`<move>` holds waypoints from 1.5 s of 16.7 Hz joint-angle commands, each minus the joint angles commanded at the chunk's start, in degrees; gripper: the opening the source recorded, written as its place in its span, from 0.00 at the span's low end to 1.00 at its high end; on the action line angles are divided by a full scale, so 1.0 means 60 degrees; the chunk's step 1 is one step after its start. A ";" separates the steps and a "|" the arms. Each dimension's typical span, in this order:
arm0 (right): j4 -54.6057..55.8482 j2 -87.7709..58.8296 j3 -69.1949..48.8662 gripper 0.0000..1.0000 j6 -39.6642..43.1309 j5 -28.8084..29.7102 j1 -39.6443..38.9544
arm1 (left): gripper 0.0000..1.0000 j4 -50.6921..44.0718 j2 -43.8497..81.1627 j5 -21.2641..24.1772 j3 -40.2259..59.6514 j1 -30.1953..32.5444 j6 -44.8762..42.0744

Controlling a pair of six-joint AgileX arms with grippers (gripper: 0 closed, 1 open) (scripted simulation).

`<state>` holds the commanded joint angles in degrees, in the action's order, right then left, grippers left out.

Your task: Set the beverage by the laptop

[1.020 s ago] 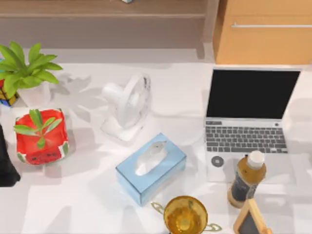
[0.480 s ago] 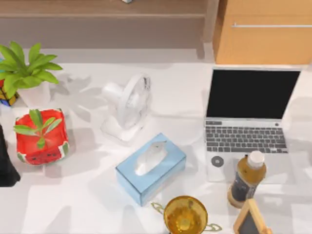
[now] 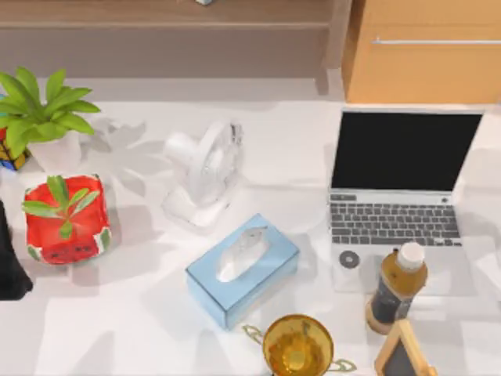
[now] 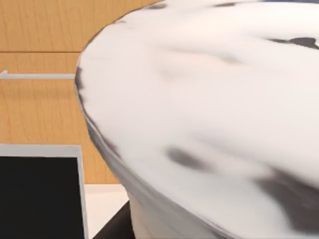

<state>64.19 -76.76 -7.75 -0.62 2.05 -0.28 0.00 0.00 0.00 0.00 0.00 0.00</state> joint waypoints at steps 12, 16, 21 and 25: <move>0.1306 -0.1763 0.0663 0.00 -0.0032 0.0010 0.0004 | 1.00 0.0000 0.0000 0.0000 0.0000 0.0000 0.0000; 0.1306 -0.1763 0.0663 0.00 -0.0032 0.0010 0.0004 | 1.00 0.0000 0.0000 0.0000 0.0000 0.0000 0.0000; 0.1306 -0.1763 0.0663 0.38 -0.0032 0.0010 0.0004 | 1.00 0.0000 0.0000 0.0000 0.0000 0.0000 0.0000; 0.1306 -0.1763 0.0663 0.68 -0.0032 0.0010 0.0004 | 1.00 0.0000 0.0000 0.0000 0.0000 0.0000 0.0000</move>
<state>72.03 -87.34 -3.77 -0.81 2.11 -0.26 0.00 0.00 0.00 0.00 0.00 0.00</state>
